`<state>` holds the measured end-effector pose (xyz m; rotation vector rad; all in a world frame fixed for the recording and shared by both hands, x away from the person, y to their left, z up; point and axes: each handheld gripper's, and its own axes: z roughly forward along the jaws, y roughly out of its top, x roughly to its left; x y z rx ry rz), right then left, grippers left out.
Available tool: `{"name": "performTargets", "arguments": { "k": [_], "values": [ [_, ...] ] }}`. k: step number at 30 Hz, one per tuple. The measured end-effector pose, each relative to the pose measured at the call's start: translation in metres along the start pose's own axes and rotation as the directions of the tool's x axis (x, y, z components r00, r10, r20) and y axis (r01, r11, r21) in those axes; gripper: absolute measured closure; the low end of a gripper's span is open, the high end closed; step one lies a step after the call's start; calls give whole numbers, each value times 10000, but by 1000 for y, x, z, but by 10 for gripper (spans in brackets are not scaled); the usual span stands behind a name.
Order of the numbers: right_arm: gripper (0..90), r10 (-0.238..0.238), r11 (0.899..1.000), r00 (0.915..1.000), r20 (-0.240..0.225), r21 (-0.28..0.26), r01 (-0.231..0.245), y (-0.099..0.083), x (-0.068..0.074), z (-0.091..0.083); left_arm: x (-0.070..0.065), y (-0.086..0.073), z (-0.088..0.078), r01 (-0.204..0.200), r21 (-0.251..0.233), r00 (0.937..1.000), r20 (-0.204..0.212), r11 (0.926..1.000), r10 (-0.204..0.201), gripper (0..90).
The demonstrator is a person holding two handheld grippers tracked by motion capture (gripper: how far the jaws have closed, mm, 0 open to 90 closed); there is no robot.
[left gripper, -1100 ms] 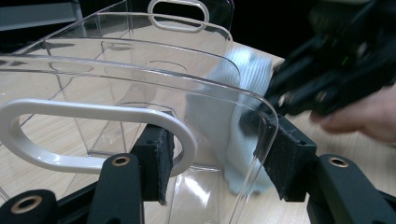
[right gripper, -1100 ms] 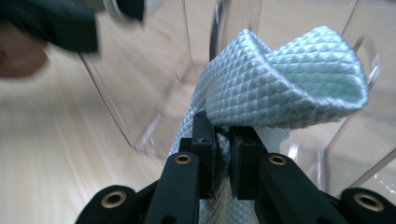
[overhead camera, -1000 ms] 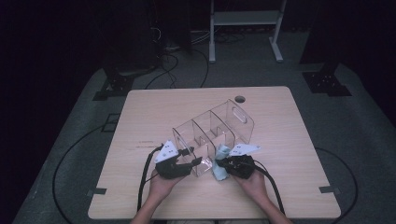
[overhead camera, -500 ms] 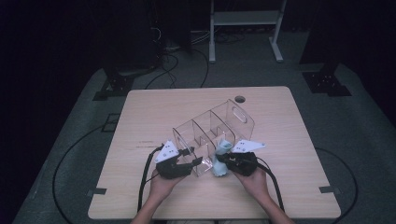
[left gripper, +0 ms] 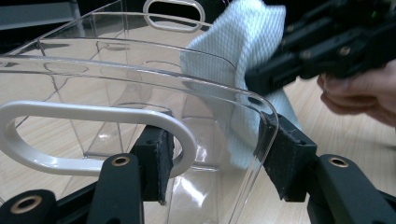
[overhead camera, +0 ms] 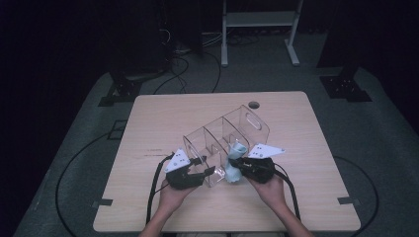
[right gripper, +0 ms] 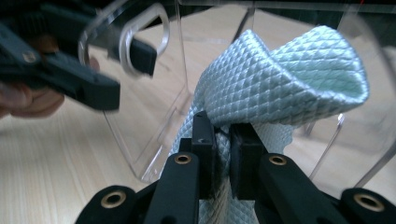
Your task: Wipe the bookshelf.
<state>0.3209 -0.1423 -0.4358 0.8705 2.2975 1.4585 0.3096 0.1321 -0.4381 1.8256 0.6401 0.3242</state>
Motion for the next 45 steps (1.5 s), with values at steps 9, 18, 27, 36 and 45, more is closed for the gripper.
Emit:
{"name": "performTargets", "arguments": {
  "k": [9,18,27,36,45],
  "values": [
    [819,332,9847,9994,19,1710,-330,-39,-7,30,1,0,1,82,-85,10000,43,9999,-81,466],
    [820,242,9910,9996,157,1315,-260,-35,-7,23,0,0,5,61,-150,9999,81,9999,-60,465],
    [820,-132,9972,9999,80,741,126,-23,7,8,5,1,0,299,-256,9992,272,9992,-292,393],
    [819,-323,9876,9879,-1516,1471,549,-37,42,46,14,0,-1,389,-314,9870,1572,9987,-335,321],
    [820,-452,9941,9864,-1583,907,601,-21,46,40,19,-2,0,292,-406,9727,2313,9987,-190,277]
  ]
}}
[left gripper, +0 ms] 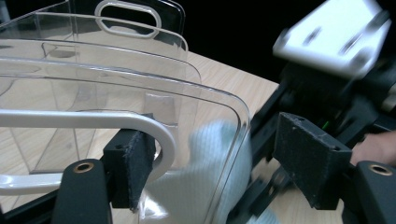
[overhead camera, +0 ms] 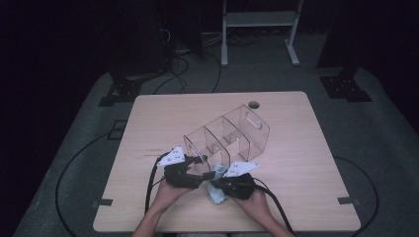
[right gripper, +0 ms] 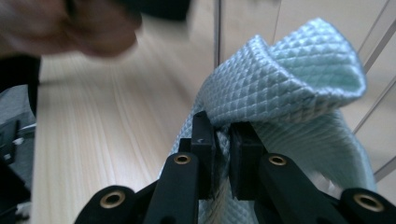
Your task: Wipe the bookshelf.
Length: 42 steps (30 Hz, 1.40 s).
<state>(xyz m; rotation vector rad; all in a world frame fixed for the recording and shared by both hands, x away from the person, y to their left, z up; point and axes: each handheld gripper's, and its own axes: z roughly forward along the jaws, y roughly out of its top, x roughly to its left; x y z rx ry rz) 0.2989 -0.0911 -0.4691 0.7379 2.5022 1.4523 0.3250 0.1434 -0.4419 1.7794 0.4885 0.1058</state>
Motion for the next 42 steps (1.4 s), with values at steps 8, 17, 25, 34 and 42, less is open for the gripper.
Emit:
{"name": "performTargets", "arguments": {
  "k": [8,17,25,34,42],
  "values": [
    [820,-135,9992,9998,-120,-371,131,6,0,-6,-1,-1,-1,-179,137,9995,265,9997,175,217],
    [820,-415,9966,9989,-219,-717,399,20,-2,-15,1,0,-5,-158,39,9984,543,9999,156,150],
    [819,-1045,9889,9945,-27,-1067,1036,45,1,-28,2,-1,-6,-56,70,9985,550,10000,53,138],
    [820,-500,9985,9982,-335,-238,492,15,-2,1,3,-1,-6,-106,189,9987,493,9998,97,133],
    [819,-89,9982,9986,-523,581,119,-2,-6,21,2,-1,-7,-141,157,9993,352,9998,135,134]
  ]
}}
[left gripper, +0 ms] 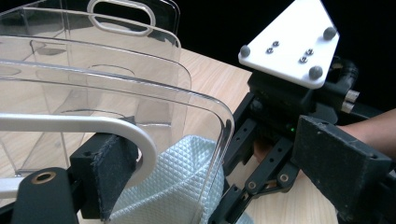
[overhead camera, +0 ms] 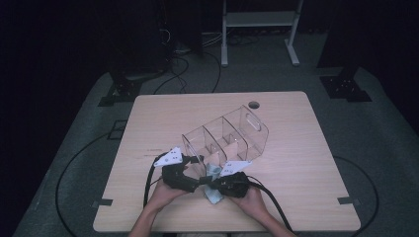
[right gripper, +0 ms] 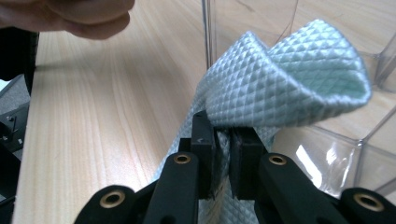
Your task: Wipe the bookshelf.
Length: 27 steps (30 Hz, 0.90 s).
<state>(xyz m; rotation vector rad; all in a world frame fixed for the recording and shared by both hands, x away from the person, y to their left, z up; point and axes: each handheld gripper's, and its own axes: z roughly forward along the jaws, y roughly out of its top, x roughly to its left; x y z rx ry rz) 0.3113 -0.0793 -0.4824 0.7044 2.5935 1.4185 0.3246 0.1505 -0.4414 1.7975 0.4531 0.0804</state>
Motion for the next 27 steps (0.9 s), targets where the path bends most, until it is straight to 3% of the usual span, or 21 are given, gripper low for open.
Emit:
{"name": "performTargets", "arguments": {
  "k": [1,2,5,12,14,18,21,25,27],
  "values": [
    [819,-59,9998,10000,35,-165,60,3,2,-4,0,0,0,-15,-43,10000,-41,10000,15,134],
    [819,-164,9977,9998,82,-663,169,11,5,-14,1,0,-1,29,-68,10000,-41,10000,-29,140],
    [819,-175,9953,9998,91,-946,182,15,5,-19,0,0,0,5,-39,10000,-80,10000,-6,141],
    [819,24,10000,10000,-20,-68,-25,-1,-1,6,1,0,-1,24,42,9998,-173,10000,-23,140],
    [819,13,9999,10000,18,-146,-12,2,1,2,0,0,-1,-2,-38,9997,-235,10000,1,140],
    [819,-243,9965,9997,92,-792,250,15,4,-13,0,0,-1,73,-98,9997,-246,9999,-75,140],
    [819,-103,9963,9999,13,-855,103,15,2,-12,0,0,-1,95,-37,9996,-250,9999,-96,139],
    [819,-141,9999,9999,26,7,141,-2,-1,9,0,0,-1,61,43,9997,-219,10000,-60,130],
    [819,14,10000,10000,-91,65,-14,-5,-4,11,0,0,-1,44,34,9997,-229,10000,-44,127]
  ]
}}
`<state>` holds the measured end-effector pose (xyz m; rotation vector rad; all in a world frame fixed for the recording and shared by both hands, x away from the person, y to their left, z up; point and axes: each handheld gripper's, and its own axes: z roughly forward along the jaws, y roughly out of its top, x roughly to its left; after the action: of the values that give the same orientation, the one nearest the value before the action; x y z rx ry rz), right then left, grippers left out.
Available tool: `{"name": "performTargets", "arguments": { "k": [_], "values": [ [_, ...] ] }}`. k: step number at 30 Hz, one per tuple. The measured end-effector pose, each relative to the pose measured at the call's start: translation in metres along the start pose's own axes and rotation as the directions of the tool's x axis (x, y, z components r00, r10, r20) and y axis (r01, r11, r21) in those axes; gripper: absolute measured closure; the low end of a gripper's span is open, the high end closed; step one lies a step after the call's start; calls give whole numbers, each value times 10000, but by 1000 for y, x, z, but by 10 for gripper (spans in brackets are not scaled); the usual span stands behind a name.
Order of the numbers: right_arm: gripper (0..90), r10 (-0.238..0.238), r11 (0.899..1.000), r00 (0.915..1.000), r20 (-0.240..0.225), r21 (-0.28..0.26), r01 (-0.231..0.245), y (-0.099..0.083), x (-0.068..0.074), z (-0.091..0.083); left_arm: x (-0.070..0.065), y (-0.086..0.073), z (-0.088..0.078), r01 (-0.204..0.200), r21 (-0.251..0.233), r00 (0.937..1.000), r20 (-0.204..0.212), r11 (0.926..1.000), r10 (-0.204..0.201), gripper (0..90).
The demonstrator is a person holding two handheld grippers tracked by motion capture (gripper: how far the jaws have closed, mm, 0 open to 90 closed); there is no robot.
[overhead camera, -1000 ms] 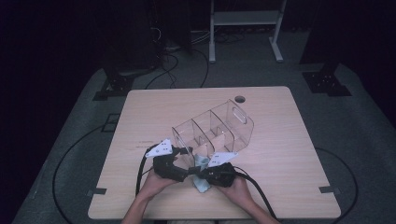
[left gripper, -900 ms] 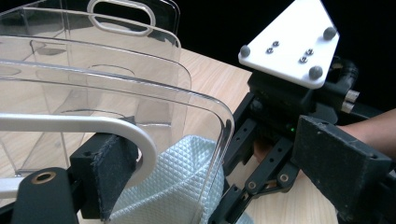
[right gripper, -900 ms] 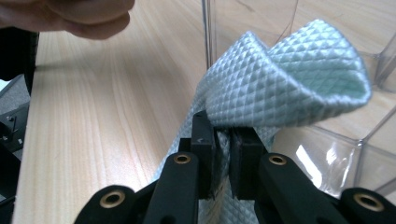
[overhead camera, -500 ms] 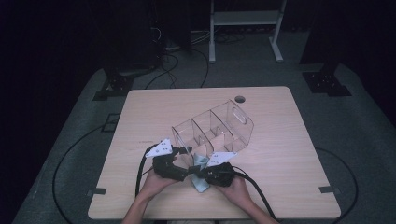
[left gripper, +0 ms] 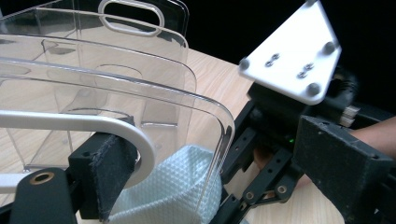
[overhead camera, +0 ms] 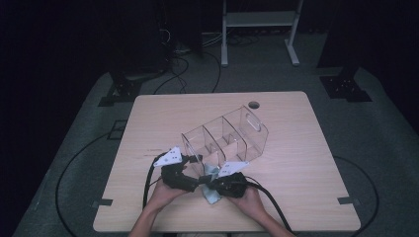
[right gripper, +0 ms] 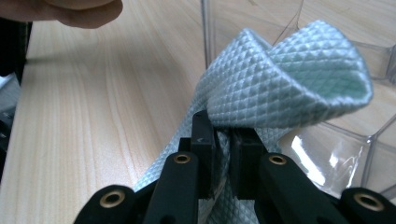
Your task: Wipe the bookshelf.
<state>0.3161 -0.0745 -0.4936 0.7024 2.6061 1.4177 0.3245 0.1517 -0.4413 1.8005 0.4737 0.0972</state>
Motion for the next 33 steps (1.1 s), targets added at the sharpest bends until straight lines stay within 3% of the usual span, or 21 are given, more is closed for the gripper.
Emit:
{"name": "performTargets", "arguments": {
  "k": [2,7,13,15,23,30,33],
  "values": [
    [819,-104,9999,9999,77,-46,104,4,2,-5,0,0,0,15,-82,10000,-25,10000,-15,128],
    [818,-162,9960,9998,106,-876,171,17,3,-21,0,0,0,13,-90,10000,-78,10000,-14,128],
    [819,23,10000,10000,-87,53,-23,2,1,1,0,0,-1,8,13,9999,-100,10000,-8,126],
    [818,146,9999,9997,-173,-44,-147,2,-1,-1,0,0,-1,-21,-9,9999,-122,10000,20,126],
    [819,39,9982,10000,-49,-596,-41,7,0,-39,-3,1,0,-323,74,9971,-690,9994,328,149],
    [819,271,9898,9960,852,-1415,-148,9,-7,-89,-6,1,0,-500,165,9859,-1588,9986,520,219],
    [819,202,9864,9925,1206,-1646,-1,13,-8,-99,-6,1,-1,-601,236,9818,-1792,9979,634,260]
  ]
}}
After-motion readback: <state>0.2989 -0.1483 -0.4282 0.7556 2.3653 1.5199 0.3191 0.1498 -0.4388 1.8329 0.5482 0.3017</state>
